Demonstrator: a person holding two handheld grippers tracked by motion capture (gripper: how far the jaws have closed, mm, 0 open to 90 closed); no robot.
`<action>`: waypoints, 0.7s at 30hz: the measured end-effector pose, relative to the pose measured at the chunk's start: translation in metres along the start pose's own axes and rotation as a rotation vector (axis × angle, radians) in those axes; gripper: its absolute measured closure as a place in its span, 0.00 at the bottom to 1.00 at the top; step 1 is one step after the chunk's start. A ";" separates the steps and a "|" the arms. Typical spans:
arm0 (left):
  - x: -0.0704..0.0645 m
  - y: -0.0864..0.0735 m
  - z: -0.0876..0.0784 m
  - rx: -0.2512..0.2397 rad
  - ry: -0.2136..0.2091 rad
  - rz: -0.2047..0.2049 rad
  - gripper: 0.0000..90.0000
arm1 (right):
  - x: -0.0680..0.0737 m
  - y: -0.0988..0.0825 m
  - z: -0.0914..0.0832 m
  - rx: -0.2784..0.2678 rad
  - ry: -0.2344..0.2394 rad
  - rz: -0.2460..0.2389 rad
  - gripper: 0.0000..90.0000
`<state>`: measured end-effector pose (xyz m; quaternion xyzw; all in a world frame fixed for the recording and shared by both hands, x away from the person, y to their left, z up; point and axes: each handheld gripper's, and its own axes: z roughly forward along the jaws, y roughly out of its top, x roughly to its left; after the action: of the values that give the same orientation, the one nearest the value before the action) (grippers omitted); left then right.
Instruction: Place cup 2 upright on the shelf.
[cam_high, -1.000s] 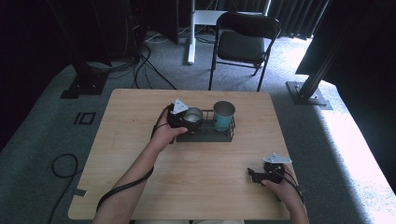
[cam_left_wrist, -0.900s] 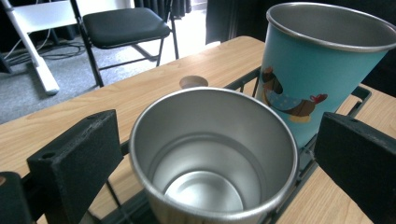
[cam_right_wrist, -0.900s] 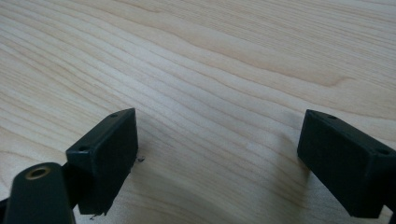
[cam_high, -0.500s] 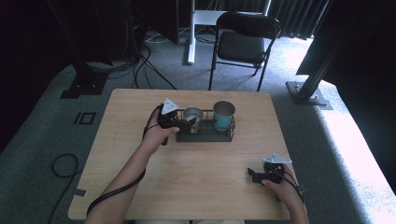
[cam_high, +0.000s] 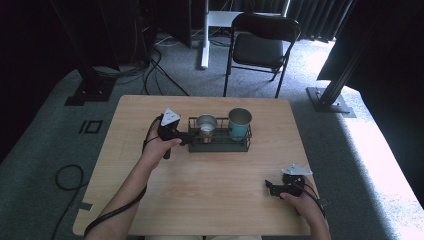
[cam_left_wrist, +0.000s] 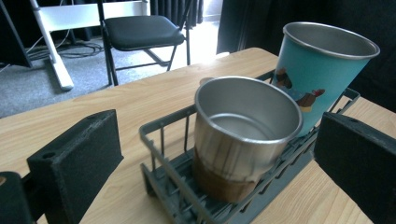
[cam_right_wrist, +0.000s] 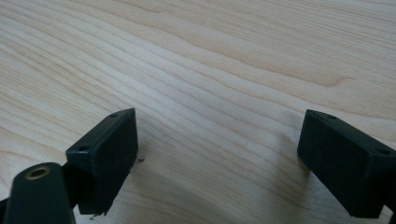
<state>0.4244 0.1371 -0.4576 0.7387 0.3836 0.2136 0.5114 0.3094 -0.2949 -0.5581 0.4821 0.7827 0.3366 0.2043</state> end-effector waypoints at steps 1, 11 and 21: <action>0.001 -0.001 -0.001 0.001 0.008 0.001 0.02 | 0.000 0.000 0.000 0.000 0.000 0.000 0.13; 0.013 -0.012 -0.015 0.005 0.040 -0.015 0.02 | 0.000 0.000 0.000 0.000 0.000 0.001 0.13; 0.024 -0.024 -0.025 0.008 0.066 -0.042 0.02 | 0.000 0.000 0.000 0.000 0.000 0.001 0.13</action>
<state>0.4126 0.1750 -0.4717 0.7251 0.4163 0.2257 0.5000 0.3093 -0.2949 -0.5581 0.4825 0.7825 0.3365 0.2041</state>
